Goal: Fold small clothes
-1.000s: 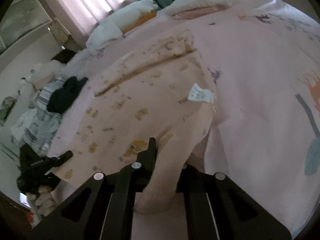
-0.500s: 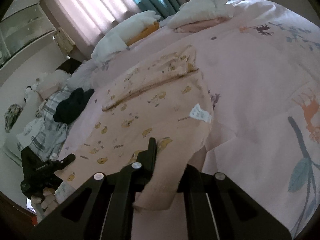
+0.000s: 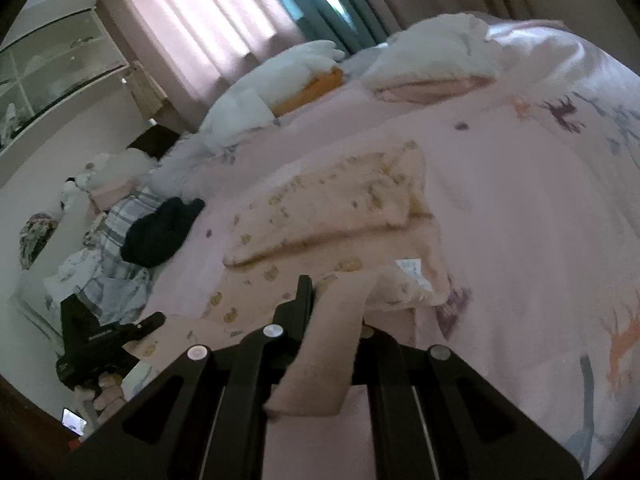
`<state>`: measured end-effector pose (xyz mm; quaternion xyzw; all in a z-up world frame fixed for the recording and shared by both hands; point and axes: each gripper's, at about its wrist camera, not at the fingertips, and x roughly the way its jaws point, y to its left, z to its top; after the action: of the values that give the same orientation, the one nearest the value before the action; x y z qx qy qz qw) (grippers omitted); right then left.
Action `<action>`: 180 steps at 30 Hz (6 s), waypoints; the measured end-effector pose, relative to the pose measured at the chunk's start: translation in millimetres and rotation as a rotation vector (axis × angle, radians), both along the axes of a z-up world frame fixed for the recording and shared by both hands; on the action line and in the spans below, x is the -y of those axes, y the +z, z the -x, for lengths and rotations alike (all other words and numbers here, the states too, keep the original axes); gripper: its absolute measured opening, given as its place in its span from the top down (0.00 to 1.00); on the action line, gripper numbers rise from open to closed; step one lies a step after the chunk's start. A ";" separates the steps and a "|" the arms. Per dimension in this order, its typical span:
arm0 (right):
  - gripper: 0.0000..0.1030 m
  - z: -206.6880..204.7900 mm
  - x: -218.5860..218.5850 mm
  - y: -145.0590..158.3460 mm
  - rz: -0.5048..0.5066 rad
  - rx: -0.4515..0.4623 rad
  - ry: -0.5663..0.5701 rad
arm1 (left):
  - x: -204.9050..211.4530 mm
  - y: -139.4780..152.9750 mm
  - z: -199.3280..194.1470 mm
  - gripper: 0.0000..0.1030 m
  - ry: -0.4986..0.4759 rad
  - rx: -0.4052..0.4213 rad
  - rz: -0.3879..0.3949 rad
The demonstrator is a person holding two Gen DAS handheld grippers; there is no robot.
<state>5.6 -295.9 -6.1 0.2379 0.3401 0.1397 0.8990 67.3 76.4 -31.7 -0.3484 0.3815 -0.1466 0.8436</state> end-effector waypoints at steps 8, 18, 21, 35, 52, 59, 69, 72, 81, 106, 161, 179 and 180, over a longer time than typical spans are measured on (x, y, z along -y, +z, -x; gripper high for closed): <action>0.94 -45.7 3.0 12.7 -0.004 -0.040 -0.025 | -0.3 11.9 -47.6 0.99 -0.003 -0.053 0.032; 0.94 -120.5 6.4 9.5 0.050 -0.132 -0.036 | 10.2 10.0 -123.9 0.99 0.027 -0.115 -0.018; 0.94 -141.6 16.6 1.7 0.000 -0.150 -0.060 | 16.8 9.0 -140.8 0.99 0.023 -0.093 -0.050; 0.94 -255.3 18.1 -59.3 0.178 -0.336 -0.071 | 48.9 -49.5 -243.3 0.99 0.067 -0.188 -0.287; 0.21 -217.5 32.7 -17.1 -0.015 -0.308 -0.002 | 24.8 -16.3 -200.2 0.40 -0.097 -0.304 -0.069; 0.80 -190.4 -25.9 -31.6 0.350 -0.287 0.186 | 86.9 -2.3 -164.9 0.73 -0.300 -0.126 -0.352; 0.82 -243.1 -33.4 -67.2 0.313 -0.377 0.147 | 131.4 -44.8 -232.2 0.73 -0.299 -0.249 -0.415; 0.82 -274.8 -34.9 -58.9 0.355 -0.350 0.109 | 120.6 -24.2 -260.5 0.73 -0.178 -0.205 -0.395; 0.76 -272.1 -7.5 -16.4 0.213 -0.254 0.017 | 66.7 31.3 -233.1 0.73 -0.048 -0.070 -0.429; 0.54 -314.8 1.0 -64.1 0.185 -0.285 -0.030 | 97.3 -60.3 -146.9 0.67 -0.319 -0.086 -0.614; 0.81 -176.3 7.6 -138.9 -0.450 -0.342 -0.297 | 52.8 -98.2 -191.9 0.59 0.172 -0.295 0.265; 0.89 -171.2 7.7 -109.3 -0.271 -0.335 -0.241 | 56.3 -75.4 -152.2 0.86 0.147 -0.313 -0.012; 0.89 -165.3 8.6 -108.2 -0.269 -0.339 -0.228 | 53.4 -74.2 -142.8 0.86 0.146 -0.308 -0.002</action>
<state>170.9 -304.5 -114.3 0.4126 0.4352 0.0393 0.7993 210.1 22.9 -105.9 -0.3926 0.4799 -0.0295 0.7840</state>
